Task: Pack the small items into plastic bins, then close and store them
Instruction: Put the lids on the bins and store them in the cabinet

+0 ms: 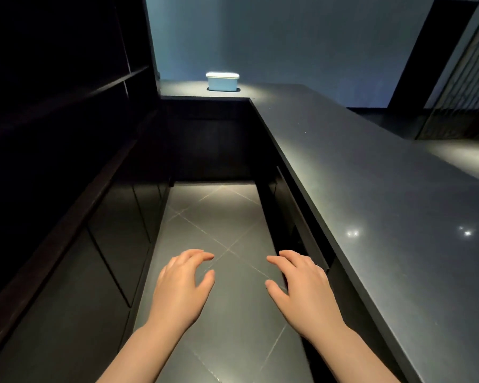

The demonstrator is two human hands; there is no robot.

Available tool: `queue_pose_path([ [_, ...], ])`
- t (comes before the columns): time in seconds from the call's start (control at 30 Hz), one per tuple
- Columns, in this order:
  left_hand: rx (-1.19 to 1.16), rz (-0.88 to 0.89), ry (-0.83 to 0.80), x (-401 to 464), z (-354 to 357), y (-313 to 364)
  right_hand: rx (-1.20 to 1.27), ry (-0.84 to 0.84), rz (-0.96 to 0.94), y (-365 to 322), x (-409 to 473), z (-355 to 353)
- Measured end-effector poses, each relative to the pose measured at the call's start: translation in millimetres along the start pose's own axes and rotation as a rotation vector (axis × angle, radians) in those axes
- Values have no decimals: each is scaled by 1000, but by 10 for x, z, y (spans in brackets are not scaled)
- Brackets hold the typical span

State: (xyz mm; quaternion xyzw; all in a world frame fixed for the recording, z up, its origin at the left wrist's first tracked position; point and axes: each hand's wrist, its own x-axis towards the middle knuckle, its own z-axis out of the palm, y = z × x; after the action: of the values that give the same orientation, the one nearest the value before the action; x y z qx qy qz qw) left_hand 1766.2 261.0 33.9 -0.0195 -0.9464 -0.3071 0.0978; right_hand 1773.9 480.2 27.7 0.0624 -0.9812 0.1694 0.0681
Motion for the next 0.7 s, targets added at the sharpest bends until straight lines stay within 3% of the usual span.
queue_pose_path([
  [0.33,15,-89,45,1590,213,-331,18,-46,-90,47,1853,280],
  [0.7,13,2,23,3911,157,-1045,9,-2,-24,-191,4092,727],
])
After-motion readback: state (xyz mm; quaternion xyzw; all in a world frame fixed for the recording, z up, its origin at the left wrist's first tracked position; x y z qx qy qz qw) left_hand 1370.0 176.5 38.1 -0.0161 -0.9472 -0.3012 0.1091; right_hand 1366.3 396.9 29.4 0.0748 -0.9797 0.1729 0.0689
